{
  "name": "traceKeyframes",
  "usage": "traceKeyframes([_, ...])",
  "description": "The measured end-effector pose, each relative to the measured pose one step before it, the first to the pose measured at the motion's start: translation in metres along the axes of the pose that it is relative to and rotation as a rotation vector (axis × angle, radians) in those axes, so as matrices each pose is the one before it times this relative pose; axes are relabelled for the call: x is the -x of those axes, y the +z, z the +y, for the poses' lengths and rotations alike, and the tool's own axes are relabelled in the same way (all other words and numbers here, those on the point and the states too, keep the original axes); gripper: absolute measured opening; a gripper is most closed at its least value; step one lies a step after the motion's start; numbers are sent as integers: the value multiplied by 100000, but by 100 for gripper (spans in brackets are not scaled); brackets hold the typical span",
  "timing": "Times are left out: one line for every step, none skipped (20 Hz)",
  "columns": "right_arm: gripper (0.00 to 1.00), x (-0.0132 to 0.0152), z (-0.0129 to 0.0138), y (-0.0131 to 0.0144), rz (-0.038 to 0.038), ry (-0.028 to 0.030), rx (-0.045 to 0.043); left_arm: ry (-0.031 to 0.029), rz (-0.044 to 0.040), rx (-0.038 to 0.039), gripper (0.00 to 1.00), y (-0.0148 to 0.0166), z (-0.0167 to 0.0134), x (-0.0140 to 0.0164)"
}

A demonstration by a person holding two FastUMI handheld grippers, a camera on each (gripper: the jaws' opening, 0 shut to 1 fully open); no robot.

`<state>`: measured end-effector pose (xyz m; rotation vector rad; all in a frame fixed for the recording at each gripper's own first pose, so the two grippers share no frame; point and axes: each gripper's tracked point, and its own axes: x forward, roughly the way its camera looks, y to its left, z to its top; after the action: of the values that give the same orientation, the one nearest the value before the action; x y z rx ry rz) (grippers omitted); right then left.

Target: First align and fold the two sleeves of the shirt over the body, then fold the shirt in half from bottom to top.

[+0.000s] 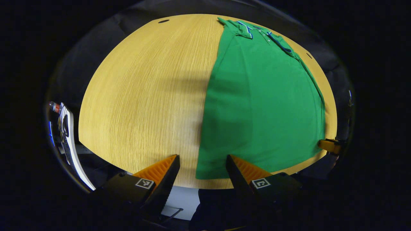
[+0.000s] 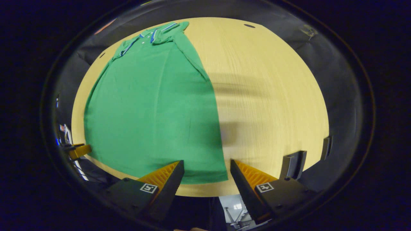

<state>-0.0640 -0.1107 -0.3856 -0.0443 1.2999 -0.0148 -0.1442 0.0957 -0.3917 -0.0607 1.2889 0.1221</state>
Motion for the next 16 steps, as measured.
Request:
traceKeyframes([95, -137, 29, 73, 1217, -163, 163, -62, 1479, -369, 94, 145, -145, -67])
traceKeyframes([94, 4, 123, 22, 1479, -294, 244, 88, 1895, 47, 90, -28, -91, -3])
traceKeyframes([92, 102, 80, 149, 1219, -9, 283, 150, 2762, -173, 88, 0, -173, -66])
traceKeyframes([92, 165, -65, 15, 827, 78, 784, 83, 2320, -198, 84, -2, -65, -48])
traceKeyframes([91, -168, 57, -91, 354, -101, 15, -85, 2277, 267, 83, 29, 17, 65])
traceKeyframes([80, -79, 187, 258, 582, 66, 98, -75, 1768, 321, 81, 6, 13, -3])
traceKeyframes([76, 34, 120, 193, 609, -5, 391, -145, 1769, 64, 81, 8, -12, 92])
traceKeyframes([71, 31, -45, -156, 872, -73, 404, -155, 877, 186, 81, 48, 13, -14])
traceKeyframes([70, 58, 6, 49, 289, 51, 43, -124, 389, -37, 80, 13, -22, 7])
traceKeyframes([65, -69, 17, 55, 424, -17, -883, -173, -180, -1253, 80, 86, -45, -12])
traceKeyframes([61, -27, 65, -14, 741, -38, -398, -140, 108, -648, 86, 17, -51, -2])
traceKeyframes([56, -11, 10, 26, 1074, -100, 463, -148, 230, -619, 78, -56, -91, -2])
traceKeyframes([52, 47, -25, -27, 950, 6, 222, -73, 101, -490, 77, -99, -77, 16])
traceKeyframes([55, 13, 8, 67, 593, 115, -75, -60, 236, -334, 74, 64, -47, -37])
traceKeyframes([59, -13, 21, -39, 40, 146, -54, -117, 215, -688, 73, 43, 33, 53])
traceKeyframes([52, 24, 22, 105, -557, 106, 524, -159, 87, -939, 77, 21, -89, -27])
